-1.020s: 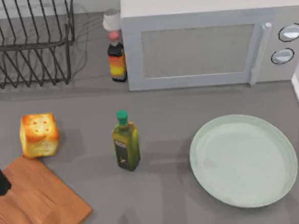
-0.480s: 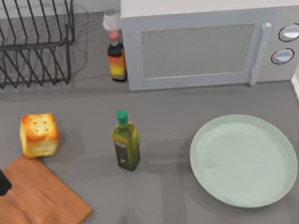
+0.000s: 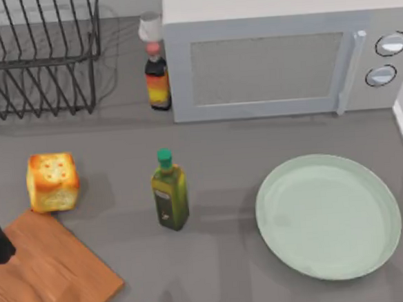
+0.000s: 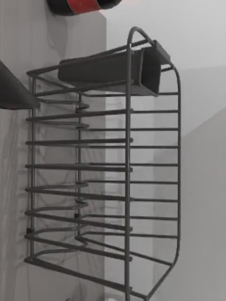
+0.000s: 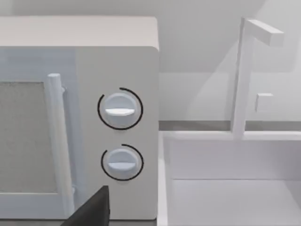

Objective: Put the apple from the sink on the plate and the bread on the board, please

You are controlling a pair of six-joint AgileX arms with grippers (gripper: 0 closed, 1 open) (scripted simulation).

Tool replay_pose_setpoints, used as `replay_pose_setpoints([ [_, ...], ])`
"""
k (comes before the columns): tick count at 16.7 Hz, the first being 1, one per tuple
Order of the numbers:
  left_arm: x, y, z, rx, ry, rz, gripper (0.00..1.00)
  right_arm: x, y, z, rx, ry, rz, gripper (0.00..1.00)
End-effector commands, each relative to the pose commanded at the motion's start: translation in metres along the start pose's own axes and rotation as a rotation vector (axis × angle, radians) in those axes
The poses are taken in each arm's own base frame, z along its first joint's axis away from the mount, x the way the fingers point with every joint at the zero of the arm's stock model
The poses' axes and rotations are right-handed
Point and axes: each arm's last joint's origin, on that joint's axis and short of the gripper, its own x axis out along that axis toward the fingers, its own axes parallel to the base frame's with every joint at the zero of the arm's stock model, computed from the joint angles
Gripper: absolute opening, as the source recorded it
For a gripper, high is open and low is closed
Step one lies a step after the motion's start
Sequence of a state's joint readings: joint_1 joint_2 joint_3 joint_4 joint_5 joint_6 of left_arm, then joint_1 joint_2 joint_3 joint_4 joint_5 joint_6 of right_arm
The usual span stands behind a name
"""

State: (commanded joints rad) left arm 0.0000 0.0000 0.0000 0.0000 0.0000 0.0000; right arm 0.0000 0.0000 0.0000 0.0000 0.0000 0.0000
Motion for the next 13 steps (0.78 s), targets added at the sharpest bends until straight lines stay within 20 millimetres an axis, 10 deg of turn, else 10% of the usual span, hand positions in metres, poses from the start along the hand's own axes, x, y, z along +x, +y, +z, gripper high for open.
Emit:
replay_pose_setpoints([
  [8,0.0,0.0,0.0,0.0,0.0,0.0,1.0,0.011,-0.005,0.047,-0.038,0.209,-0.04,1.0],
  [13,0.0,0.0,0.0,0.0,0.0,0.0,1.0,0.064,-0.017,0.092,-0.069,0.569,-0.075,1.0],
])
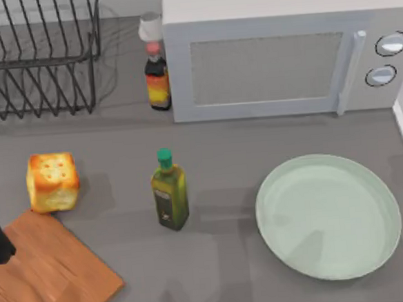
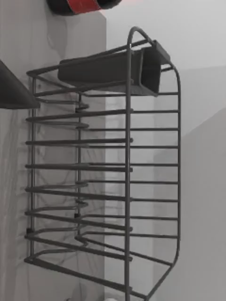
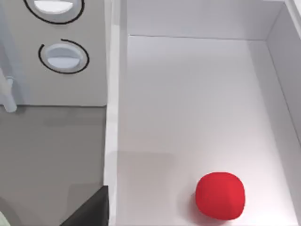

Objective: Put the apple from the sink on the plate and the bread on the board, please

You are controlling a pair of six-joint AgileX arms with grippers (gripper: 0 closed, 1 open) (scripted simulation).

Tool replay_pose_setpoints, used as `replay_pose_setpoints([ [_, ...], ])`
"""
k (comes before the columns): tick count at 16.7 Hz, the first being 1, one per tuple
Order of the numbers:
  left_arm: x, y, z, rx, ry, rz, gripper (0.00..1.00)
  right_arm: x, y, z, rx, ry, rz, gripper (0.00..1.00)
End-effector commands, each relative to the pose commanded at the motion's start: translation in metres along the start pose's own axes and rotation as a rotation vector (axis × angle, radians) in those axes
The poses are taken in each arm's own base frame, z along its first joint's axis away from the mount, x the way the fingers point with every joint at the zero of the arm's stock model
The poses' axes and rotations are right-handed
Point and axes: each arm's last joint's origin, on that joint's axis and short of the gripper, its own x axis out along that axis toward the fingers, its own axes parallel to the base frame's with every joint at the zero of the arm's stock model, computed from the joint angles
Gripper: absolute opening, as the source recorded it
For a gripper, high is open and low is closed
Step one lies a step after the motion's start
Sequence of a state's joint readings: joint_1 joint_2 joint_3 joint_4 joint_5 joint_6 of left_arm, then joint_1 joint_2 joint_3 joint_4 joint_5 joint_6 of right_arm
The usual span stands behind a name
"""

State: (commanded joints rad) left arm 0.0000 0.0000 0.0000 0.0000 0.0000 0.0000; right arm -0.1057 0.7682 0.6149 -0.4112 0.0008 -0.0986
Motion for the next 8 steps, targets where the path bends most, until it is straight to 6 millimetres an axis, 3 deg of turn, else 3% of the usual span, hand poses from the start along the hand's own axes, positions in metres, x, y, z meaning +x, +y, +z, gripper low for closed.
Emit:
replay_pose_setpoints([
  [4,0.0,0.0,0.0,0.0,0.0,0.0,1.0,0.059,-0.017,0.045,-0.016,0.336,0.002,1.0],
  [8,0.0,0.0,0.0,0.0,0.0,0.0,1.0,0.138,-0.038,0.06,-0.015,0.65,0.032,1.0],
])
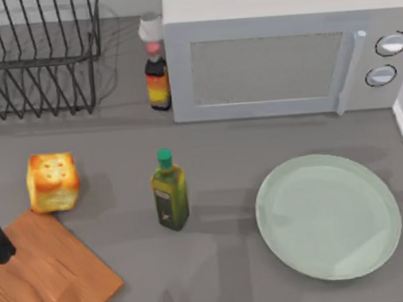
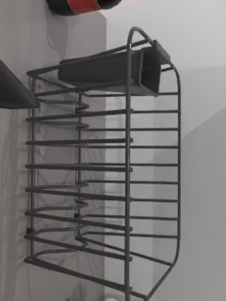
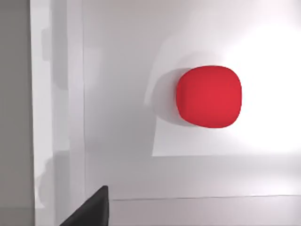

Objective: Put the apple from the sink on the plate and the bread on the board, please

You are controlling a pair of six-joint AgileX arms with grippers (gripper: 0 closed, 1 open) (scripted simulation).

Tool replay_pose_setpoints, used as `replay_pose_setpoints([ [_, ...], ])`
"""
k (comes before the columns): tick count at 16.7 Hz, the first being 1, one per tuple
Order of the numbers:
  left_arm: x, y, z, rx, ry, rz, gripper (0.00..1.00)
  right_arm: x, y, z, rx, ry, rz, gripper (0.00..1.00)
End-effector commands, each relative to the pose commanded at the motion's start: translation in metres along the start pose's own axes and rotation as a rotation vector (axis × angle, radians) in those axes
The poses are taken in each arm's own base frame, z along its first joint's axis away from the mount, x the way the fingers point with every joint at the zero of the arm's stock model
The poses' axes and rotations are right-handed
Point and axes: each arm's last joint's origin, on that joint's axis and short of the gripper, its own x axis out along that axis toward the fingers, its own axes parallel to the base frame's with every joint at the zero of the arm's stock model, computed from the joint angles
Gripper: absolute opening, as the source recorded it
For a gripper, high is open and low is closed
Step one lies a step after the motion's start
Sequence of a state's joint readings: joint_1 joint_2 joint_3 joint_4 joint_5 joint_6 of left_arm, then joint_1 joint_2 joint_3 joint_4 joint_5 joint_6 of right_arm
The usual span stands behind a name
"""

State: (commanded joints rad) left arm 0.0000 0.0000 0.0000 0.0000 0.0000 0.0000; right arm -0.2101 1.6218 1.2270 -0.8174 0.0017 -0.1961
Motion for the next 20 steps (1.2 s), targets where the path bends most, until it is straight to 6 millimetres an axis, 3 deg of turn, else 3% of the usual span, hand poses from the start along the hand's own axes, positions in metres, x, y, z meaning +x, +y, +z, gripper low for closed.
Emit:
replay_pose_setpoints([
  [3,0.0,0.0,0.0,0.0,0.0,0.0,1.0,0.047,-0.016,0.025,0.0,0.186,0.033,1.0],
  [6,0.0,0.0,0.0,0.0,0.0,0.0,1.0,0.081,-0.027,0.037,0.001,0.304,0.06,1.0],
  [9,0.0,0.0,0.0,0.0,0.0,0.0,1.0,0.095,-0.031,0.041,0.002,0.351,0.072,1.0],
  [16,0.0,0.0,0.0,0.0,0.0,0.0,1.0,0.101,-0.029,0.04,-0.002,0.352,0.073,1.0],
  [20,0.0,0.0,0.0,0.0,0.0,0.0,1.0,0.148,-0.027,0.029,-0.001,0.352,0.073,1.0],
])
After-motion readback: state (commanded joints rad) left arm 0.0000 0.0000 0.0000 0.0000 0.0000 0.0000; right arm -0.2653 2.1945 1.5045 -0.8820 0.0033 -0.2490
